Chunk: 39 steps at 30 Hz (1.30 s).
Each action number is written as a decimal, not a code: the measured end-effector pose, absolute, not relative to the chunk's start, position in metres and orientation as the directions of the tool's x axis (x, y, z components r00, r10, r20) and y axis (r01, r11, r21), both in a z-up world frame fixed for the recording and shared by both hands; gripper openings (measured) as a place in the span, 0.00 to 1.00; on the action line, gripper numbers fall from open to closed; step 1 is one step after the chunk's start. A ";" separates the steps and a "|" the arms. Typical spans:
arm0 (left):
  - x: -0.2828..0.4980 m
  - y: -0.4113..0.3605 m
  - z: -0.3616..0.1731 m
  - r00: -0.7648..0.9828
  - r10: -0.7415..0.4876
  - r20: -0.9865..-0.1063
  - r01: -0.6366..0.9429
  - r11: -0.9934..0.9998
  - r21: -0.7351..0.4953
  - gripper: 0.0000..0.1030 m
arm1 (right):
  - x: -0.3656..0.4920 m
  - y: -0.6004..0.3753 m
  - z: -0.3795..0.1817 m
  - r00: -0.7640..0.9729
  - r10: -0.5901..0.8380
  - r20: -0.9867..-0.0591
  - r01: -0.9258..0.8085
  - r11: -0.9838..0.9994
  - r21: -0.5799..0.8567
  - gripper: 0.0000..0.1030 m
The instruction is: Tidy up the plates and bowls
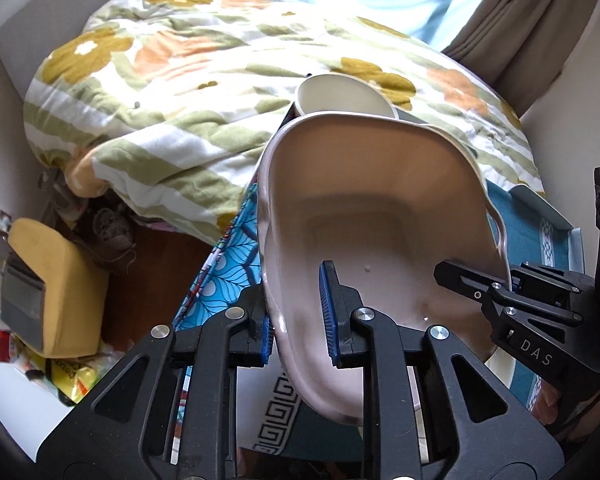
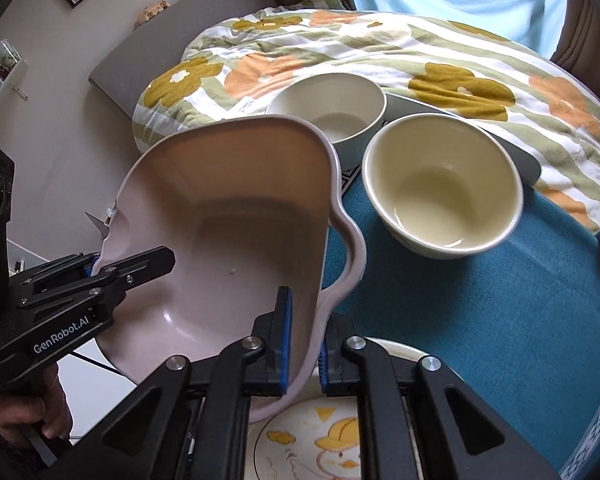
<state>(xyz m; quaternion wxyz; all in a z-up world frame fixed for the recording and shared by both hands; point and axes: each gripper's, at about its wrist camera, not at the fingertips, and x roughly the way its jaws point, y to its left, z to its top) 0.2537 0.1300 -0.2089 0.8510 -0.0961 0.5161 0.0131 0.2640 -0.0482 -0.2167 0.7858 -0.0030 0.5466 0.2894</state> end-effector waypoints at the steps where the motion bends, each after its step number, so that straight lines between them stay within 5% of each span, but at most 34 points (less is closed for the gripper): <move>1: 0.249 0.119 -0.200 0.478 -0.073 -0.875 -0.110 0.984 -0.142 0.17 | 0.257 -0.059 -0.209 0.251 0.454 -0.855 -0.455 0.835 0.310 0.10; 12: 0.197 -0.049 -0.160 0.504 -0.168 -0.847 0.098 0.986 -0.137 0.17 | 0.180 -0.222 -0.164 0.416 0.387 -0.823 -0.296 0.913 0.280 0.10; 22: 0.171 -0.208 -0.222 0.350 -0.333 -0.876 0.313 0.923 -0.226 0.17 | 0.126 -0.364 -0.191 0.448 0.213 -0.868 -0.016 0.973 0.230 0.10; 39: 0.180 -0.266 -0.299 0.268 -0.267 -0.926 0.353 0.921 -0.163 0.17 | 0.116 -0.418 -0.256 0.410 0.207 -0.889 0.073 0.964 0.258 0.10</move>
